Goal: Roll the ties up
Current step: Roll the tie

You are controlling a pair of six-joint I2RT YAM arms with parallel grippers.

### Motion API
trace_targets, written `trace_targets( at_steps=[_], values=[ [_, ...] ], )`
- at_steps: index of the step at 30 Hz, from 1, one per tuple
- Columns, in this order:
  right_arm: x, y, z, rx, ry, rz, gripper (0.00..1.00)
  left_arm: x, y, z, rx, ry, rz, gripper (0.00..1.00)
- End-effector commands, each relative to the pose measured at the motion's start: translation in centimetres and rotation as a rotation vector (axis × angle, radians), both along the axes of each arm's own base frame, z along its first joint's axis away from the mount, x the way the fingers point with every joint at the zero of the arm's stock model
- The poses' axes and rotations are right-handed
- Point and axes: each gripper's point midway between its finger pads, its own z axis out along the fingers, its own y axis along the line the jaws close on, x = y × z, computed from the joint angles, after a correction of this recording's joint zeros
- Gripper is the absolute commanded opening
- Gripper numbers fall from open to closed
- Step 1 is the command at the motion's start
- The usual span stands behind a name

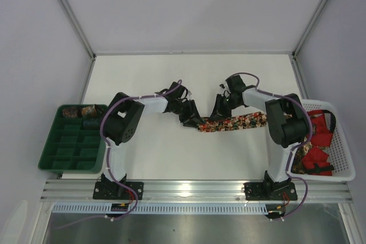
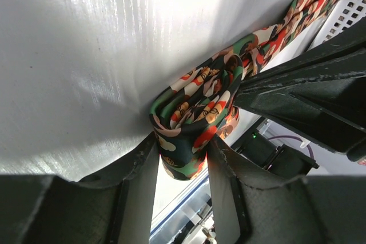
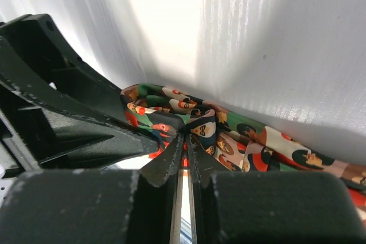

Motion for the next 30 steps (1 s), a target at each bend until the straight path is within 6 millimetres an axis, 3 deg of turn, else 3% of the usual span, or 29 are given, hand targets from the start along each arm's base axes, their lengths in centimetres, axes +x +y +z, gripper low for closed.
trace_targets(
  at_steps=[1,13,19,30],
  values=[
    [-1.1,0.3,0.4,0.003,-0.004,0.027,0.11,1.8,-0.5,3.5,-0.021,-0.12,0.0,0.43],
    [-1.6,1.7,-0.1,0.041,0.0,0.014,0.11,2.4,-1.1,5.9,-0.038,-0.168,-0.017,0.42],
    [-1.7,2.2,0.2,0.057,-0.006,-0.005,0.11,2.0,-2.5,7.0,-0.04,-0.201,-0.066,0.42],
    [-1.5,2.3,0.3,0.056,-0.01,-0.002,0.11,0.8,-2.4,5.9,-0.022,-0.176,-0.091,0.42]
  ],
)
